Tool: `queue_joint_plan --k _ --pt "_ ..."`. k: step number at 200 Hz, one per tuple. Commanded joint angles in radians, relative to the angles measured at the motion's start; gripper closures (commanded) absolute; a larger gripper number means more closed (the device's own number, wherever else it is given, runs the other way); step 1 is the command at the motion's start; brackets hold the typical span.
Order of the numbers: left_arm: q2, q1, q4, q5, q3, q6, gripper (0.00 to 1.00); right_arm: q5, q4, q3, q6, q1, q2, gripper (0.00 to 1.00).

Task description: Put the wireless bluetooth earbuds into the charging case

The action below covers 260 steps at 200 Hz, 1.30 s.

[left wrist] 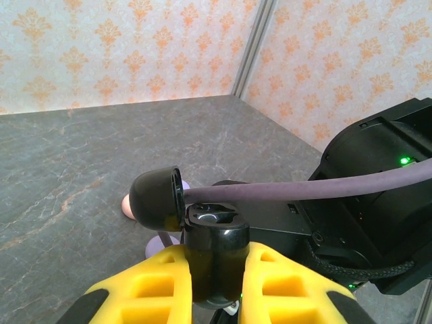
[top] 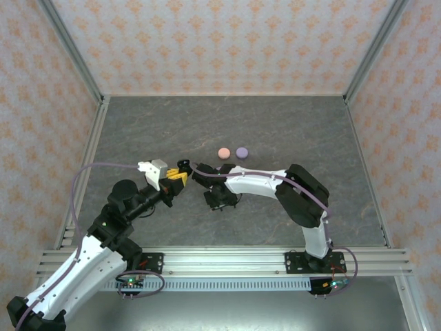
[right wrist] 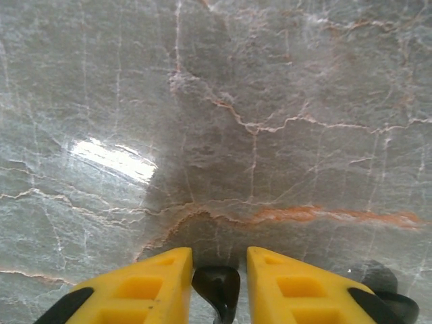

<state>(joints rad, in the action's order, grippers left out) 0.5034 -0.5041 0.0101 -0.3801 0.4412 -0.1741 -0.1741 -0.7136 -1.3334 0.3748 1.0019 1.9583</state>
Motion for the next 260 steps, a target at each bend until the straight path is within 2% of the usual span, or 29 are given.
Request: queue_joint_plan --k 1,61,114,151,191,227,260 --pt "0.002 -0.009 -0.011 0.016 0.008 0.008 1.00 -0.010 -0.033 0.001 0.012 0.016 0.015 0.75" --pt "0.010 -0.010 -0.022 -0.004 0.014 0.007 1.00 0.025 0.010 0.031 0.001 0.005 -0.116 0.77" --pt "0.023 -0.011 -0.067 -0.050 0.014 -0.007 1.00 0.003 0.075 0.089 -0.056 -0.105 -0.339 0.77" --pt "0.081 -0.010 -0.203 -0.106 -0.007 -0.050 1.00 -0.071 0.157 0.104 -0.140 -0.178 -0.543 0.77" --pt "0.172 -0.012 -0.321 -0.181 0.018 -0.061 1.00 -0.176 0.256 0.065 -0.217 -0.186 -0.700 0.77" --pt "0.230 -0.023 -0.373 -0.218 0.054 -0.040 1.00 -0.279 0.355 0.053 -0.229 -0.183 -0.753 0.77" --pt "0.271 -0.045 -0.375 -0.226 0.091 -0.008 1.00 -0.306 0.383 0.032 -0.239 -0.172 -0.731 0.77"
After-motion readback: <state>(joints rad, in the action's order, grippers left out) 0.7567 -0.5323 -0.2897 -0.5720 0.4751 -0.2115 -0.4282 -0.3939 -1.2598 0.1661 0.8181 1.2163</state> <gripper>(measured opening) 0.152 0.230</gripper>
